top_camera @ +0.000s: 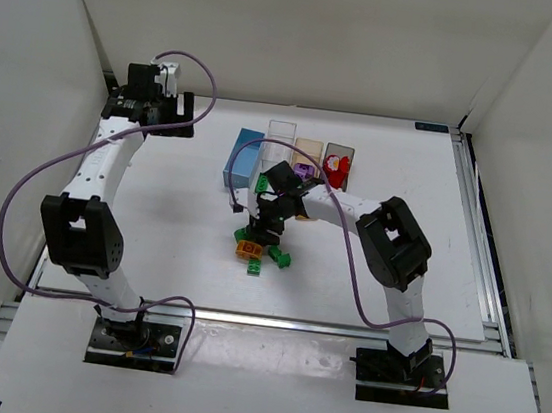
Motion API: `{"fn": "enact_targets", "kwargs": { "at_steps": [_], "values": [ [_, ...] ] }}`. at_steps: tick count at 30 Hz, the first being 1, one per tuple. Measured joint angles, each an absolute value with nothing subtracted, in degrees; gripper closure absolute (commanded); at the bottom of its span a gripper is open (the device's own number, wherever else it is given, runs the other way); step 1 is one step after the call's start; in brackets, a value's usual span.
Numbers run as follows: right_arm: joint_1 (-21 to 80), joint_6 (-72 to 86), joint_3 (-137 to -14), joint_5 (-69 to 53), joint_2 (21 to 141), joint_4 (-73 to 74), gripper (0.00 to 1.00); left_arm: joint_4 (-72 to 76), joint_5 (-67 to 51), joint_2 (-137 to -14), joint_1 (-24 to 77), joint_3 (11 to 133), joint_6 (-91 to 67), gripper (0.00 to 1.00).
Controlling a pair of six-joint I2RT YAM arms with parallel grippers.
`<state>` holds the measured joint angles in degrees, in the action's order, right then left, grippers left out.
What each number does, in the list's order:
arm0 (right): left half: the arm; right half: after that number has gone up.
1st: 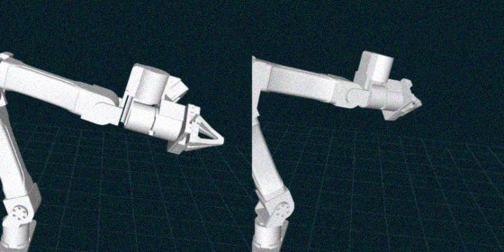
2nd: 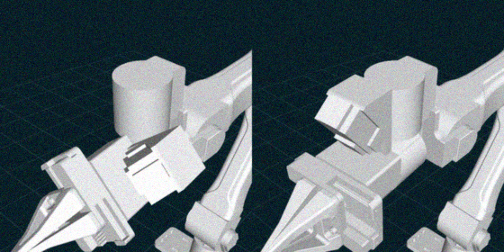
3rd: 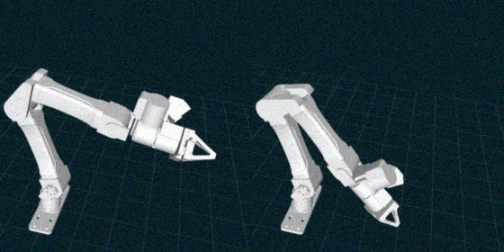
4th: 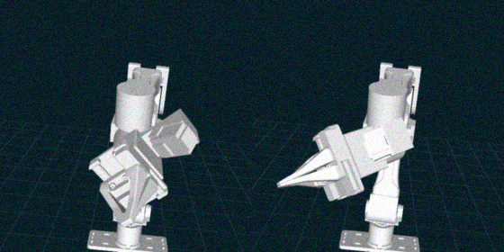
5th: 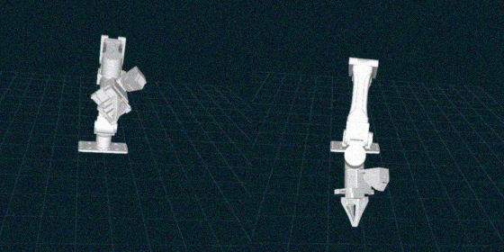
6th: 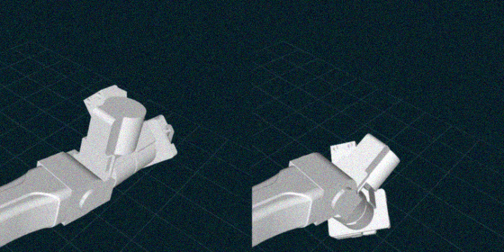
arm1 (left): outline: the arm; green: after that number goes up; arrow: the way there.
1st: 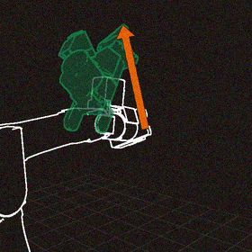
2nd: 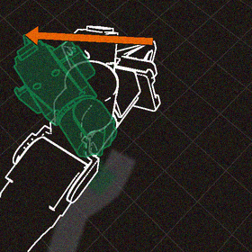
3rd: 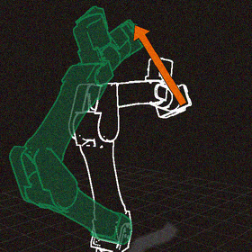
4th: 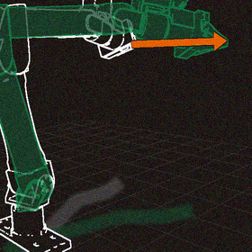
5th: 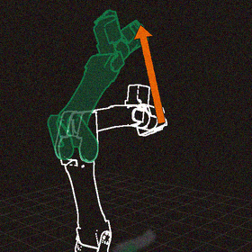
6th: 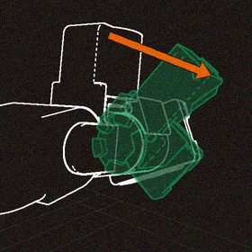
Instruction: Sort the legos into containers by color
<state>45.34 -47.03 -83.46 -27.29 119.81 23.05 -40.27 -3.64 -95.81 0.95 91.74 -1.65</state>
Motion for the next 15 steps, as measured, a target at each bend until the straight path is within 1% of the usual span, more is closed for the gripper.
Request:
{"fn": "enact_targets", "kwargs": {
  "at_steps": [2,3,5,6,10,15],
  "values": [
    [45.32,-47.16,-83.46,-27.35,119.79,23.18,0.41,-40.25,-3.84,-95.98,0.95,92.03,-1.83,0.01],
    [45.32,-47.05,-83.46,-27.4,119.79,23.22,0.48,-40.29,-3.9,-96.05,0.95,92.12,-1.93,0.01],
    [45.19,-47.2,-83.46,-27.44,119.79,23.35,0.54,-40.27,-3.92,-96.25,0.95,92.38,-1.98,0.01],
    [45.12,-47.2,-83.46,-27.44,119.79,23.35,0.58,-40.27,-3.95,-96.27,0.95,92.42,-1.98,0.01],
    [44.95,-47.2,-83.48,-27.62,119.77,23.46,0.64,-40.27,-4.14,-96.29,0.95,92.64,-2.04,0.01],
    [43.86,-46.59,-83.88,-27.79,119.24,26.13,0.65,-40.27,-4.56,-96.33,0.97,92.75,-2.39,0.01]
  ]
}}
